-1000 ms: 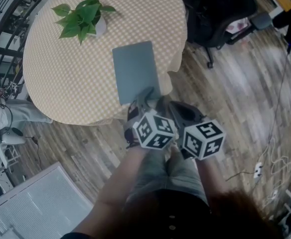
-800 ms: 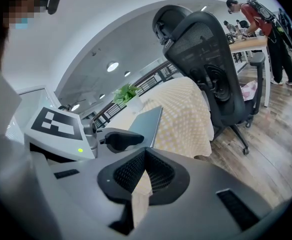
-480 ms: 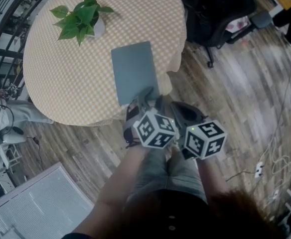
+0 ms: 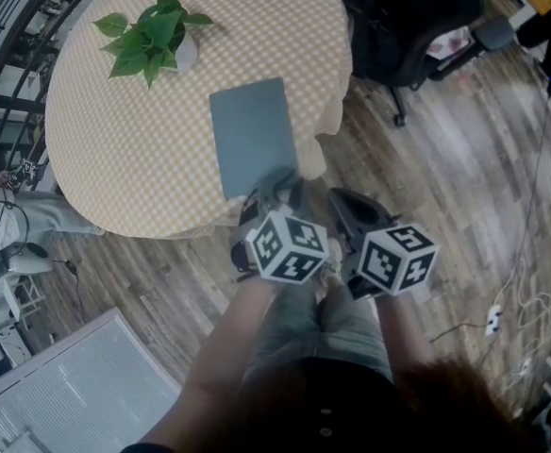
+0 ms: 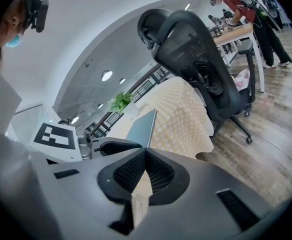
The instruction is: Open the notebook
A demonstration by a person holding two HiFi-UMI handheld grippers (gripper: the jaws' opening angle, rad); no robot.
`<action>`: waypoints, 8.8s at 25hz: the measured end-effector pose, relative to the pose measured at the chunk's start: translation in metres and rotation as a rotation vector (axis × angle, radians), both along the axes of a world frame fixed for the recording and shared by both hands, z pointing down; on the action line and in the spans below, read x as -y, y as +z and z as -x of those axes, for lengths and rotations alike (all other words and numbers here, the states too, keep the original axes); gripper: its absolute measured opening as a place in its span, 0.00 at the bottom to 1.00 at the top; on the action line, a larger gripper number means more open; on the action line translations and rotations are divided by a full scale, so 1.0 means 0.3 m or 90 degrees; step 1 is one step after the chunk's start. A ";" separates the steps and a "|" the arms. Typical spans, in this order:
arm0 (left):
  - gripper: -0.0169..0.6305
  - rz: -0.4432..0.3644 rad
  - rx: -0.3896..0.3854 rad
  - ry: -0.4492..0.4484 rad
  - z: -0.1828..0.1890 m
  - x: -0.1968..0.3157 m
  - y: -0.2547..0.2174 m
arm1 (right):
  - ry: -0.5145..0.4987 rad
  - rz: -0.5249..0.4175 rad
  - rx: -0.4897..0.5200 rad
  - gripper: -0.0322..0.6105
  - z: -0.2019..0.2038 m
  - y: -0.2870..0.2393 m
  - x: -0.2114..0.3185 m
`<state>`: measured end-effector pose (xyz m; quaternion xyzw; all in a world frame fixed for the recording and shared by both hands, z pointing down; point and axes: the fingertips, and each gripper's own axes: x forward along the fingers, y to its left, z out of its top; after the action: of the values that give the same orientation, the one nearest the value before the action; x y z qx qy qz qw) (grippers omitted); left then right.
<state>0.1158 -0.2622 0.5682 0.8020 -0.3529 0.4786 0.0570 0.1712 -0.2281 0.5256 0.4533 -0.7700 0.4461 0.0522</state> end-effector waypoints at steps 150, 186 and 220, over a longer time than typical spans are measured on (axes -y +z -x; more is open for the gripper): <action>0.21 0.139 -0.423 -0.335 1.009 -0.079 -0.144 | -0.276 -0.044 -0.164 0.07 1.014 -0.083 0.045; 0.04 -0.025 -0.572 -0.181 0.782 -0.053 -0.619 | -0.140 -0.295 -0.177 0.07 0.877 -0.549 0.065; 0.04 -0.026 -0.512 -0.148 0.716 -0.042 -0.565 | -0.125 -0.273 -0.176 0.07 0.811 -0.497 0.058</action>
<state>-0.0990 -0.2497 0.3987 0.8808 -0.3999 0.1106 0.2280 -0.0720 -0.2455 0.3765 0.4339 -0.8727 0.1995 0.1022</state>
